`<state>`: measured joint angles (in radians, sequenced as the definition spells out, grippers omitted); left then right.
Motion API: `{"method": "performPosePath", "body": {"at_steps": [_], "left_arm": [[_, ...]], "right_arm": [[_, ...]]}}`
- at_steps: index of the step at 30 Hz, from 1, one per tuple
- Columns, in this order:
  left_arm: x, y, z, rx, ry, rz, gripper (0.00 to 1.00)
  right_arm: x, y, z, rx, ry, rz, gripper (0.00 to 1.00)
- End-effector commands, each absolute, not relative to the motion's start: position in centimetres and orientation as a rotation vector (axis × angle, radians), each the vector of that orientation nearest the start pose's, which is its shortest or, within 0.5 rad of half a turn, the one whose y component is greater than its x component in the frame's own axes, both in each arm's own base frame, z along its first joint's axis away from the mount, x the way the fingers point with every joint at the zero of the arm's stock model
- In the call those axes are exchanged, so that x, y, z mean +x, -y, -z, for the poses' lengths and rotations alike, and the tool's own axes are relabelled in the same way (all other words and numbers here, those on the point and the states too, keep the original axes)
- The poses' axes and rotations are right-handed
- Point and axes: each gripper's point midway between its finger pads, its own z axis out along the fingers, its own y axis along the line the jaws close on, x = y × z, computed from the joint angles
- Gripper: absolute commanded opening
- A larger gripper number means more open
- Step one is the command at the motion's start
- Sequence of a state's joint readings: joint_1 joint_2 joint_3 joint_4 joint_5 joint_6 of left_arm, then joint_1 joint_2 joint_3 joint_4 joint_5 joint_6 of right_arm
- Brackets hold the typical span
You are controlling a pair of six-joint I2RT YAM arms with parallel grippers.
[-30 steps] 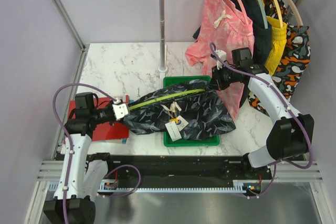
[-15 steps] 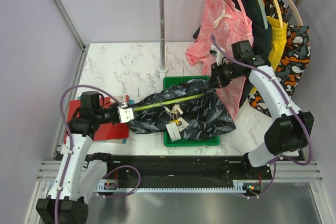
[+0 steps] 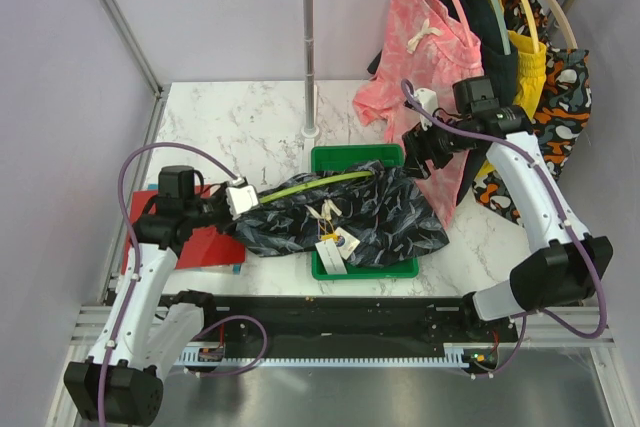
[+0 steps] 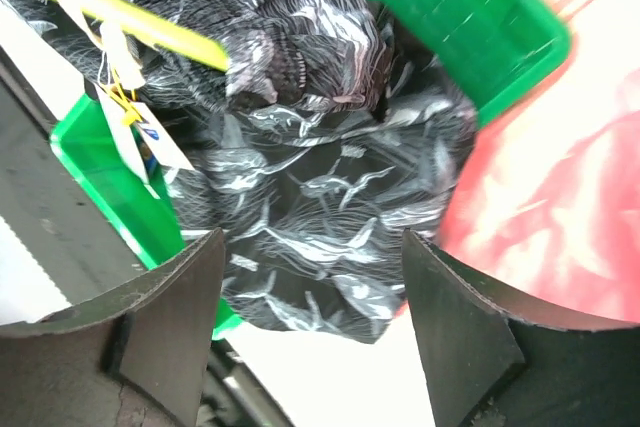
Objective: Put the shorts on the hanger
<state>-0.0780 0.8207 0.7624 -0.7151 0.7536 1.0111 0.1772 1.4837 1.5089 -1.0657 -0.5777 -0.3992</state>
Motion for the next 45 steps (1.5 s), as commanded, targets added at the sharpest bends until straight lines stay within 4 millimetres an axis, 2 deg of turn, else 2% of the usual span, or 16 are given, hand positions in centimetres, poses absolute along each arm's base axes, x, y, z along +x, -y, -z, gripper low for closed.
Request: {"method": "performPosePath", "body": {"at_steps": [1, 3, 8, 12, 13, 15, 16, 18, 19, 25, 27, 29, 36, 41, 45], "left_arm": [[23.8, 12.1, -21.2, 1.287, -1.540, 0.359, 0.02], [23.3, 12.7, -21.7, 1.297, -1.498, 0.390, 0.02], [22.1, 14.1, -23.9, 1.306, -1.406, 0.484, 0.02], [21.8, 14.9, -26.0, 1.308, -1.359, 0.547, 0.02], [21.9, 15.1, -27.1, 1.303, -1.343, 0.547, 0.02], [22.0, 15.4, -28.0, 1.297, -1.338, 0.580, 0.02], [22.0, 15.5, -29.2, 1.301, -1.319, 0.580, 0.02], [22.1, 15.9, -30.1, 1.306, -1.308, 0.615, 0.02], [22.1, 16.1, -31.2, 1.308, -1.290, 0.616, 0.02], [21.3, 18.1, -33.2, 1.391, -1.205, 0.640, 0.02], [20.9, 18.9, -33.3, 1.422, -1.186, 0.655, 0.02], [20.8, 19.7, -33.4, 1.449, -1.176, 0.661, 0.02], [20.4, 21.3, -32.8, 1.487, -1.199, 0.707, 0.02], [20.4, 21.2, -31.9, 1.488, -1.225, 0.711, 0.02], [20.5, 20.9, -30.3, 1.504, -1.246, 0.695, 0.02]], "right_arm": [[31.5, -13.5, -26.0, -1.081, -2.087, -0.528, 0.76], [31.4, -14.2, -26.7, -1.152, -1.996, -0.550, 0.76], [30.9, -15.2, -28.4, -1.412, -1.690, -0.483, 0.85], [29.8, -16.9, -30.3, -1.527, -1.523, -0.450, 0.87], [29.7, -17.4, -31.7, -1.529, -1.485, -0.437, 0.87], [29.1, -18.4, -33.6, -1.516, -1.444, -0.458, 0.88], [28.9, -18.6, -35.2, -1.511, -1.412, -0.444, 0.88], [28.2, -19.4, -36.5, -1.513, -1.384, -0.441, 0.88], [28.2, -19.5, -37.5, -1.500, -1.369, -0.423, 0.88], [27.9, -19.6, -41.1, -1.424, -1.367, -0.418, 0.86], [27.3, -20.0, -41.3, -1.442, -1.354, -0.454, 0.84], [25.7, -20.6, -41.3, -1.483, -1.350, -0.515, 0.80], [21.3, -22.6, -39.6, -1.613, -1.372, -0.673, 0.77], [20.3, -21.7, -38.0, -1.638, -1.418, -0.655, 0.80], [18.5, -21.4, -37.3, -1.629, -1.473, -0.715, 0.83]]}}
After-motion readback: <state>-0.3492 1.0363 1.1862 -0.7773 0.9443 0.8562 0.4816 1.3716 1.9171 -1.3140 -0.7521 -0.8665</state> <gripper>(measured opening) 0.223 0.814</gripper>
